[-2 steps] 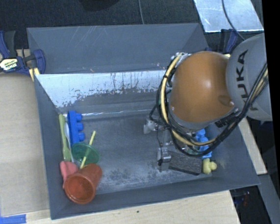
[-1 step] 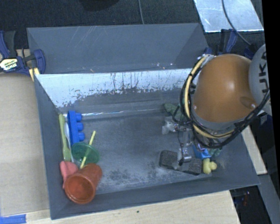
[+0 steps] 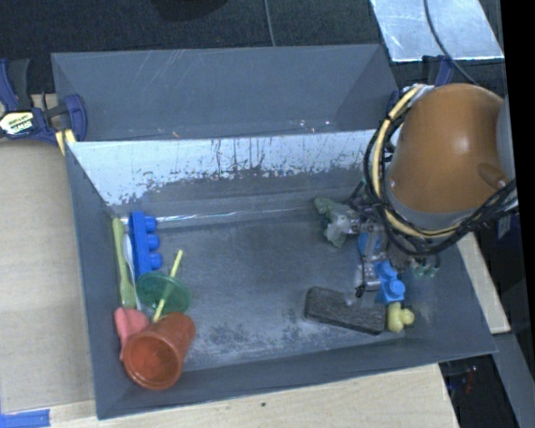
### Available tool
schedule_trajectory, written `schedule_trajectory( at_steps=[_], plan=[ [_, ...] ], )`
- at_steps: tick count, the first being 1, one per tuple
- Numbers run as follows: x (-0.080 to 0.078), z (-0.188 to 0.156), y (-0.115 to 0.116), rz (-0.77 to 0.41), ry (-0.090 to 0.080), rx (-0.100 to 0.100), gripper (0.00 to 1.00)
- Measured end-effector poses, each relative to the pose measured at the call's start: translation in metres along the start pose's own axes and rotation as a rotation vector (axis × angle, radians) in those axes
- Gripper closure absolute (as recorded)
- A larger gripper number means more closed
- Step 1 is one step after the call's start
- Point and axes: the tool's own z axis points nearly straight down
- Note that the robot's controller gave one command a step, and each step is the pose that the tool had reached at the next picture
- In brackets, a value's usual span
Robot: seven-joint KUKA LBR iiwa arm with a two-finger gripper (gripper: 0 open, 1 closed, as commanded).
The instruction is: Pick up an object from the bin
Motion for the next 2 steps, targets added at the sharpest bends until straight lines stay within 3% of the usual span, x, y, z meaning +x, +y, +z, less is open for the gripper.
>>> schedule_trajectory(
  at_steps=[1, 2],
  plan=[
    [-0.014, 0.062, -0.045, 0.034, -0.001, 0.004, 0.0],
    [0.002, 0.095, -0.049, 0.017, -0.008, 0.004, 0.0]
  ],
)
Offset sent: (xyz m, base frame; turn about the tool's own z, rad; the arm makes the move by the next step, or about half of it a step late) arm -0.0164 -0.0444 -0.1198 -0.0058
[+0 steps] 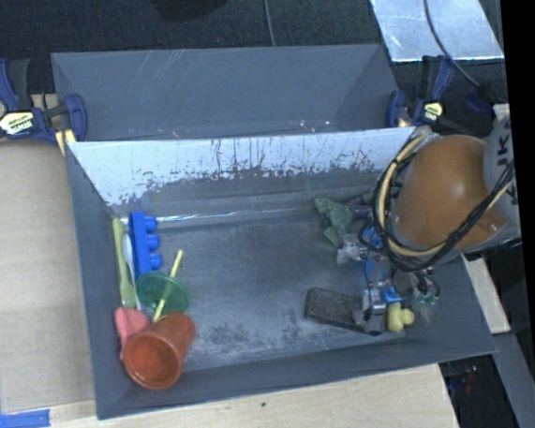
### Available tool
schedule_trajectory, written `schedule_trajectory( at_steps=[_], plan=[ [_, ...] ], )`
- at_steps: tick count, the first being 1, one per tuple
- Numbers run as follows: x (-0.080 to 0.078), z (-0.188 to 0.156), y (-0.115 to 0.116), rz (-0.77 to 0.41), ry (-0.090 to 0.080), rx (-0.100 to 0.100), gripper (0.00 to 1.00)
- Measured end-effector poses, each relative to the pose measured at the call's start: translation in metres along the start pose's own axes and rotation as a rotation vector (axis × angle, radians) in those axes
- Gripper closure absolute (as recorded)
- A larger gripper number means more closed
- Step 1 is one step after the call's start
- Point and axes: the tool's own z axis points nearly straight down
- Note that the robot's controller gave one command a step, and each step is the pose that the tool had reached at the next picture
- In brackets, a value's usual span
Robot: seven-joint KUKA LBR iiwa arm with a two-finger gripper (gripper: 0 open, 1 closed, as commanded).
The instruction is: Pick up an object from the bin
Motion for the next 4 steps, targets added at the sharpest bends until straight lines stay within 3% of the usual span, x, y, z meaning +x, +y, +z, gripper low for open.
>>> schedule_trajectory(
  at_steps=[1, 2, 3, 4],
  plan=[
    [0.011, 0.02, 0.002, -0.109, 0.002, -0.002, 0.0],
    [0.023, 0.003, 0.011, -0.083, 0.005, -0.002, 0.0],
    [-0.01, 0.001, 0.031, -0.097, 0.0, -0.001, 0.0],
    [0.024, 0.018, 0.017, 0.016, 0.003, -0.001, 1.0]
  ],
)
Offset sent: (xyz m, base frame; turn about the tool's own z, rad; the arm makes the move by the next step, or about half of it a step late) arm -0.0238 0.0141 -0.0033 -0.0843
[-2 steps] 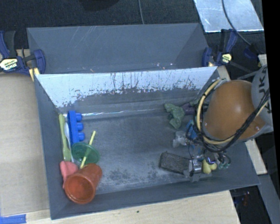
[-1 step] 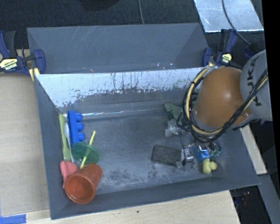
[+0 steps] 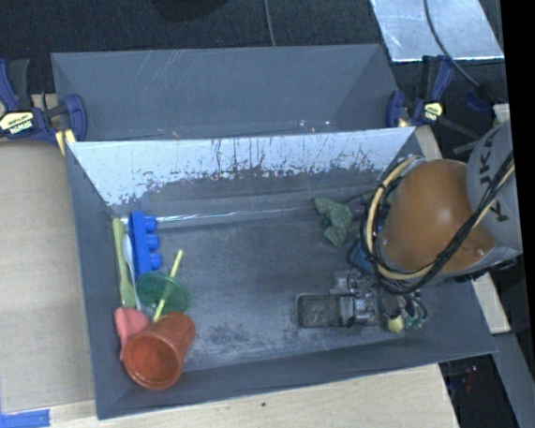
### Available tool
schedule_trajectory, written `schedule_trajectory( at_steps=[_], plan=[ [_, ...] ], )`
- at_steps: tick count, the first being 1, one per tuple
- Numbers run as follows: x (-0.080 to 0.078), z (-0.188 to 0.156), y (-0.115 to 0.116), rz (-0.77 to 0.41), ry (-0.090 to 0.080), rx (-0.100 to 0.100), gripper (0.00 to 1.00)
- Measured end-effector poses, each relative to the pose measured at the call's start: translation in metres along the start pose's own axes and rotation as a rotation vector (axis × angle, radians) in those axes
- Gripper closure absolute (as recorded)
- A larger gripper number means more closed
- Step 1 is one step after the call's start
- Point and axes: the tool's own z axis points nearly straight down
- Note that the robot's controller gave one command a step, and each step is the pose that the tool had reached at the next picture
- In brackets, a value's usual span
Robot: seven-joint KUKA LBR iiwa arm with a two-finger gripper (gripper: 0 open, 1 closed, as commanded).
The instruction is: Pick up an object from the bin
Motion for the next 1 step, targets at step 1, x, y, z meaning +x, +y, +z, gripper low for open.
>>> schedule_trajectory(
  at_steps=[1],
  plan=[
    [0.0, 0.0, 0.0, 0.0, 0.0, 0.0, 1.0]
  ],
)
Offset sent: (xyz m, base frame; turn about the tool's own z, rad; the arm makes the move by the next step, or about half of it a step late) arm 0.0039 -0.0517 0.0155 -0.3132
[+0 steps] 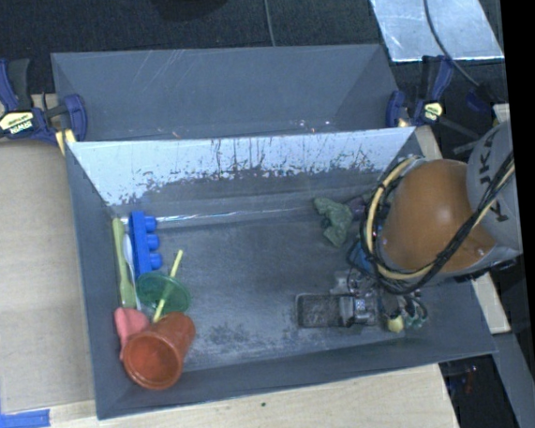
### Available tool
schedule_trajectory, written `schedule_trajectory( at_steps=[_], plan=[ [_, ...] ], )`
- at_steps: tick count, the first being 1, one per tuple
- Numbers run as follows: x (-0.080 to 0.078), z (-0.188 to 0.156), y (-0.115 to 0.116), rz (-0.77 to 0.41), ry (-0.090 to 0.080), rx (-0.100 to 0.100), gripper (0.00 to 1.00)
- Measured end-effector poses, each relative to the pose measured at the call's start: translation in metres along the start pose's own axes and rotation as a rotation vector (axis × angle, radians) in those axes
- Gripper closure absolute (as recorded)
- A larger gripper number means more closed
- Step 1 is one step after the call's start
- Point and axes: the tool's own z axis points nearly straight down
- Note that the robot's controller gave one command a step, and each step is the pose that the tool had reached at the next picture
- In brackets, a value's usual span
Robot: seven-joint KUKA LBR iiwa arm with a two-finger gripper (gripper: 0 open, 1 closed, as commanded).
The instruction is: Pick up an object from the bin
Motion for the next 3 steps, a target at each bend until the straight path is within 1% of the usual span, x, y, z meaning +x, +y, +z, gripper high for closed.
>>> schedule_trajectory(
  at_steps=[1, 2, 3],
  plan=[
    [-0.005, -0.009, -0.028, -0.202, 0.0, -0.002, 1.0],
    [-0.013, -0.009, -0.04, -0.361, -0.006, -0.013, 1.0],
    [-0.014, -0.009, -0.041, -0.299, -0.008, -0.017, 1.0]
  ],
)
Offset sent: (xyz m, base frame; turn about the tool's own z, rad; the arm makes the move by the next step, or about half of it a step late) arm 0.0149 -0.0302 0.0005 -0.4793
